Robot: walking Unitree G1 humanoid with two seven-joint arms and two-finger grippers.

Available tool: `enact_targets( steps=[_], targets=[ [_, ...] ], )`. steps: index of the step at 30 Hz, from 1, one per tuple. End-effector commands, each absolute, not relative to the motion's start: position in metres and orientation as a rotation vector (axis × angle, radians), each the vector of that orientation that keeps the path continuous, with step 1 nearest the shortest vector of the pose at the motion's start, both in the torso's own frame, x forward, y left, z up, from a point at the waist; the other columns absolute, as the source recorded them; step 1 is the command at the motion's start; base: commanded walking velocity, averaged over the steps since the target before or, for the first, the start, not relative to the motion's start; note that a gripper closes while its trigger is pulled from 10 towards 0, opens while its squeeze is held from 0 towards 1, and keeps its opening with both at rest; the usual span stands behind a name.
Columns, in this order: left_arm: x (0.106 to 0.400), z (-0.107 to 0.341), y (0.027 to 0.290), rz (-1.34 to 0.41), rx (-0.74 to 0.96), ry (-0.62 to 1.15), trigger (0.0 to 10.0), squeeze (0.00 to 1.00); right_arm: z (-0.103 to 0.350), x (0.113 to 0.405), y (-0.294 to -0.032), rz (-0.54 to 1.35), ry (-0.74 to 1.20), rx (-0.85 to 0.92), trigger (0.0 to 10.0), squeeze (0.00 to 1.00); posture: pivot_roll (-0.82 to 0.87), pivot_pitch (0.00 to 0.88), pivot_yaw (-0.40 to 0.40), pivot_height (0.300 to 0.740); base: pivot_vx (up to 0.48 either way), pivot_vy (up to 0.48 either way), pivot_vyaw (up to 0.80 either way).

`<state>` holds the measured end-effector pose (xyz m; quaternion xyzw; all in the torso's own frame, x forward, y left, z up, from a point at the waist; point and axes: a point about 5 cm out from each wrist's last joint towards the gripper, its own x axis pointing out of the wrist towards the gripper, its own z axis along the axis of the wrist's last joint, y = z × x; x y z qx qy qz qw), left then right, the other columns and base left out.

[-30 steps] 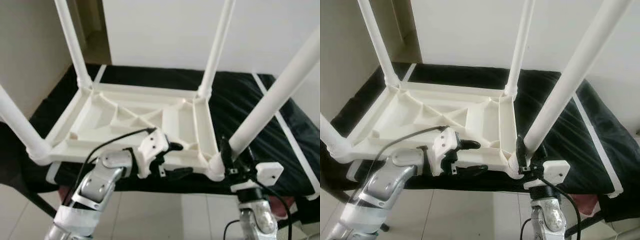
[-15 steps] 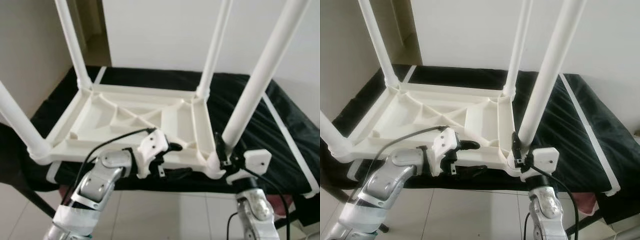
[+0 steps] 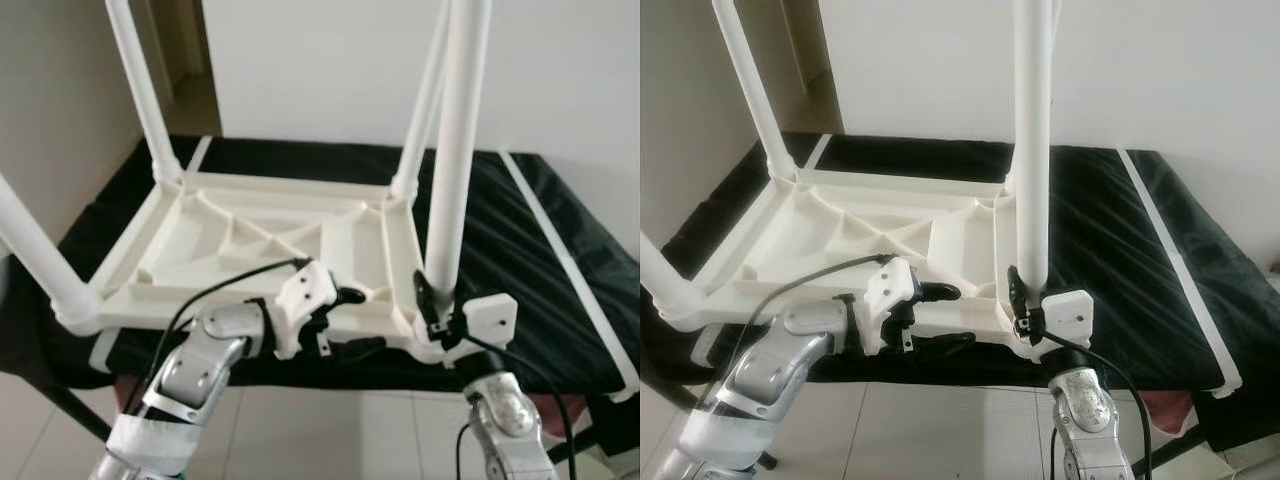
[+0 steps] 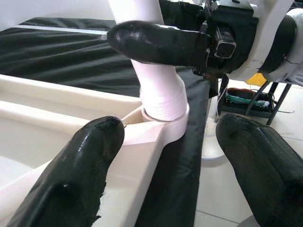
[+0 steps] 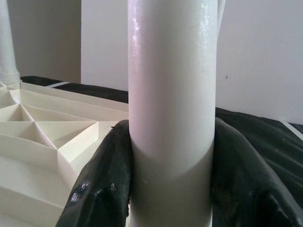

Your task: Building children table

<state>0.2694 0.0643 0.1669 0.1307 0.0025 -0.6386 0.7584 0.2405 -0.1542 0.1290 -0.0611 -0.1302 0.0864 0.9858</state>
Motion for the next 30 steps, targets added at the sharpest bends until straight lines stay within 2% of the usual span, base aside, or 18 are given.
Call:
enact_targets(
  steps=[1, 5, 8, 19, 22, 30],
  targets=[
    [0.271, 0.170, 0.064, -1.352, 0.285, -0.010, 10.0, 0.00, 0.068, 0.227, -0.165, 0.119, 0.097, -0.077, 10.0, 0.00, 0.00, 0.063, 0.015, 0.740, 0.000, 0.000, 0.00],
    [0.271, 0.170, 0.064, -1.350, 0.286, -0.011, 10.0, 0.00, 0.070, 0.227, -0.167, 0.091, 0.085, -0.051, 10.0, 0.00, 0.00, 0.063, 0.015, 0.740, 0.000, 0.000, 0.00],
    [0.271, 0.171, 0.064, -1.346, 0.284, -0.014, 10.0, 0.00, 0.073, 0.221, -0.173, -0.014, 0.023, 0.001, 10.0, 0.00, 0.00, 0.061, 0.012, 0.740, 0.000, 0.000, 0.00],
    [0.271, 0.171, 0.064, -1.348, 0.285, -0.015, 10.0, 0.00, 0.078, 0.209, -0.168, 0.041, -0.063, -0.017, 10.0, 0.00, 0.00, 0.063, 0.019, 0.740, 0.000, 0.000, 0.00],
    [0.271, 0.171, 0.064, -1.352, 0.286, -0.014, 10.0, 0.00, 0.081, 0.202, -0.167, 0.078, -0.107, -0.089, 10.0, 0.00, 0.00, 0.064, 0.020, 0.740, 0.000, 0.000, 0.00],
    [0.271, 0.171, 0.064, -1.353, 0.288, -0.013, 10.0, 0.00, 0.077, 0.192, -0.167, 0.098, -0.117, -0.108, 10.0, 0.00, 0.00, 0.056, 0.027, 0.740, 0.000, 0.000, 0.00]
  ],
)
